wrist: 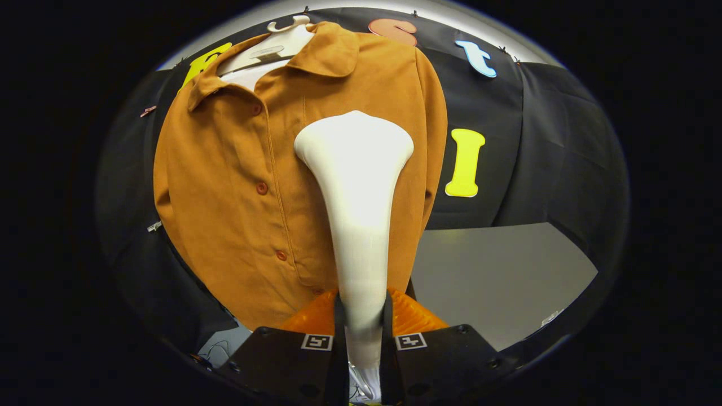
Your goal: Iron the clothes twice with a garment steamer, once on the left side and once on the right side.
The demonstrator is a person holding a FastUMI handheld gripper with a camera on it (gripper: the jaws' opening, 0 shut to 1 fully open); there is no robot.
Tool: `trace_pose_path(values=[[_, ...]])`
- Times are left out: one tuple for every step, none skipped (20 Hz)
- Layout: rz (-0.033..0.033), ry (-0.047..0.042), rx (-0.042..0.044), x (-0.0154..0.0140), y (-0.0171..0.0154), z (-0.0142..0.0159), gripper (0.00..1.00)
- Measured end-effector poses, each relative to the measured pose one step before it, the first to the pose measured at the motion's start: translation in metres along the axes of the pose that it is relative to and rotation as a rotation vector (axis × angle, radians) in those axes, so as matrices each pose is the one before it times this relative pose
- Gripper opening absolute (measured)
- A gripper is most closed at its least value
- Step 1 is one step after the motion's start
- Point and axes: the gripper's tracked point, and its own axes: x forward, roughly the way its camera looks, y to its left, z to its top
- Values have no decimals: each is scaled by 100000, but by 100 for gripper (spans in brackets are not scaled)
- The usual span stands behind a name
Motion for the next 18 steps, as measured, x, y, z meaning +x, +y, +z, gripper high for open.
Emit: trace_pose_path(values=[[-109, 1370, -50, 204, 12, -751, 25], [-122, 1480, -92, 273, 105, -860, 25], [-95, 1372, -56, 179, 154, -675, 25], [0, 1477, -38, 261, 107, -813, 25], [38, 1641, -151, 178, 139, -923, 25], [56, 1822, 34, 236, 195, -892, 25], [80, 1928, 146, 193, 206, -902, 25], [27, 2022, 11, 182, 142, -984, 25], [19, 2082, 264, 329, -55, -701, 25], [140, 2460, 249, 491, -38, -819, 25], [120, 2231, 51, 399, -261, -628, 25], [-75, 2233, 131, 467, -252, -613, 25], [83, 2209, 232, 552, -289, -566, 25], [44, 2657, 225, 793, -357, -580, 25], [164, 1971, 419, 623, -174, -407, 25], [-88, 1486, 188, 512, -226, -307, 25], [-427, 1196, -425, 368, -117, -645, 25], [-762, 647, -1003, 258, -272, -231, 25]])
